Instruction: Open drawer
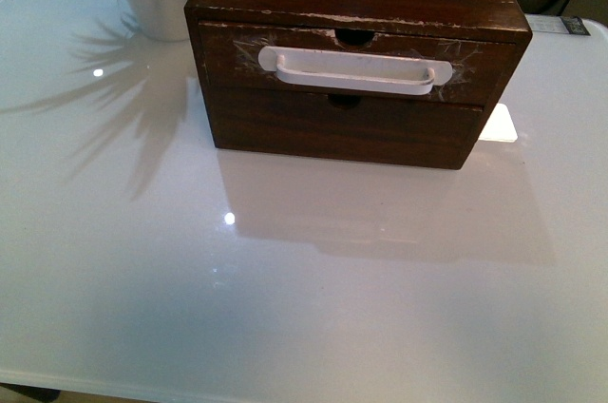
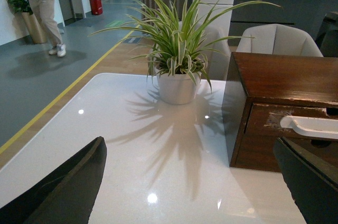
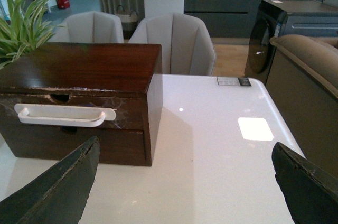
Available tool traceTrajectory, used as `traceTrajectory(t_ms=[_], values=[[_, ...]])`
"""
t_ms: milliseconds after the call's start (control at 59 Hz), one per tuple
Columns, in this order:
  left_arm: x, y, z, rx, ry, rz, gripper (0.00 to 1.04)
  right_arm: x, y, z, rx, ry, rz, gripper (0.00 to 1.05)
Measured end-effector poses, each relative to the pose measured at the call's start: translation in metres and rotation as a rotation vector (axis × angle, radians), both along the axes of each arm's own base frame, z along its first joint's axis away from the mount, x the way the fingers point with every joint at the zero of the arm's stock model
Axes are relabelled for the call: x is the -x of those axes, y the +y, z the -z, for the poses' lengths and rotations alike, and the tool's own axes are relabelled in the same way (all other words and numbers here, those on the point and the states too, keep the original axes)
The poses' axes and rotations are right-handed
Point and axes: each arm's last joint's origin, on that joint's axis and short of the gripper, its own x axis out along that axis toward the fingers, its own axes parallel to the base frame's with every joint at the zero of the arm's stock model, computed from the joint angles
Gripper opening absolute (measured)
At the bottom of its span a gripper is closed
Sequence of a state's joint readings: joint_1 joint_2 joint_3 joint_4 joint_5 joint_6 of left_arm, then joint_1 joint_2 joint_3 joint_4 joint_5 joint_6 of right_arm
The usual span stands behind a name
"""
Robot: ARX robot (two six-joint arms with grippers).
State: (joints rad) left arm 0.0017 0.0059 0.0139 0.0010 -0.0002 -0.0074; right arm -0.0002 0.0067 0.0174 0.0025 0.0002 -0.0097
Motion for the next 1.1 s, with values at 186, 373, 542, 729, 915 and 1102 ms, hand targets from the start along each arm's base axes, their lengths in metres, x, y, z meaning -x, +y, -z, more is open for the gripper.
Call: traceTrajectory(t_ms=[186, 373, 542, 729, 915, 1102], values=[[0.0, 0.0, 0.0, 0.0, 0.0, 0.0, 0.96, 0.0, 0.0, 0.0, 0.0, 0.0, 0.0, 0.96], [0.0, 0.0, 0.0, 0.0, 0.0, 0.0, 0.96, 0.0, 0.0, 0.0, 0.0, 0.0, 0.0, 0.96], [0.0, 0.0, 0.0, 0.0, 0.0, 0.0, 0.96, 0.0, 0.0, 0.0, 0.0, 0.0, 0.0, 0.96], [0.0, 0.0, 0.0, 0.0, 0.0, 0.0, 0.96, 0.0, 0.0, 0.0, 0.0, 0.0, 0.0, 0.96], [-0.005, -0.004, 0.009, 0.201, 0.4, 0.245, 0.96, -0.013, 0.005, -0.002, -0.069, 0.35, 0.254, 0.96], [-0.021, -0.014, 0.005, 0.17, 0.385, 0.312, 0.96, -0.039, 0.009, -0.013, 0.039, 0.319, 0.206, 0.96]])
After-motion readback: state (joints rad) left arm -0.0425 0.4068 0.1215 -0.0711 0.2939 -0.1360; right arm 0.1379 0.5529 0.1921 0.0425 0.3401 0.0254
